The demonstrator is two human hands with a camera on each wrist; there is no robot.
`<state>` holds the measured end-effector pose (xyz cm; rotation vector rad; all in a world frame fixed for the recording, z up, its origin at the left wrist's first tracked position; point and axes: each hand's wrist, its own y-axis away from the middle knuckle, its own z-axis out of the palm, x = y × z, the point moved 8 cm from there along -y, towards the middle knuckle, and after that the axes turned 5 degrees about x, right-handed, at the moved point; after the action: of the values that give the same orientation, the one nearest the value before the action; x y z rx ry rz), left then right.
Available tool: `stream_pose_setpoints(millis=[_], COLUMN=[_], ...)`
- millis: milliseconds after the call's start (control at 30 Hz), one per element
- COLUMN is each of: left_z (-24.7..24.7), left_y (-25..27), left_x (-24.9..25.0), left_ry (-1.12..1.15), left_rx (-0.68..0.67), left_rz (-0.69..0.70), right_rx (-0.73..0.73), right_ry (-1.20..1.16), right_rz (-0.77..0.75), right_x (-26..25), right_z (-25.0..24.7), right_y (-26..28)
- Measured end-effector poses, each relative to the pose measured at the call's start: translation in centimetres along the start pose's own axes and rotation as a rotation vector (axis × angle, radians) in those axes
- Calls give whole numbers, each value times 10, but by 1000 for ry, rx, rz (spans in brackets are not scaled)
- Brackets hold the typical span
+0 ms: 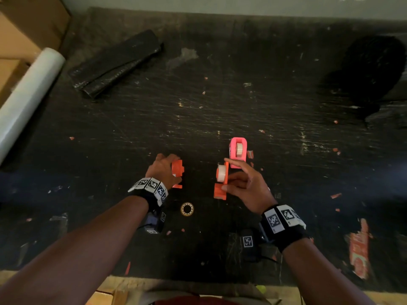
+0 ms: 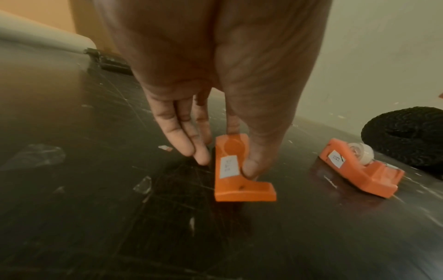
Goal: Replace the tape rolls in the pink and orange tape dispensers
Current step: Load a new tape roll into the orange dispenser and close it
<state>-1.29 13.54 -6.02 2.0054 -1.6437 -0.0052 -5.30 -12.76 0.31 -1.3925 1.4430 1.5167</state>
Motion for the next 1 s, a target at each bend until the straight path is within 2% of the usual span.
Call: stream_pose_setpoints(millis=[67,200,300,500,1000], left_z=[2,-2,-9,-14,-11], left_y=[4,30,50,69,78], left_x=[7,39,62,85,98], left_ry=[171,619,776,868,882], left_rx=[-26,-171,-211,-220,-243], left_rz=[57,168,250,320,348], right_rx=[-2,1,-23,-21,-9], right_ry=[1,-17,-3,-20,-34], right_rz=[4,10,3,-11,-57], right_x=[0,-1,-2,-3,-5], right_z=[-1,-5,-3,0,-1], right_y=[0,0,1,5,16])
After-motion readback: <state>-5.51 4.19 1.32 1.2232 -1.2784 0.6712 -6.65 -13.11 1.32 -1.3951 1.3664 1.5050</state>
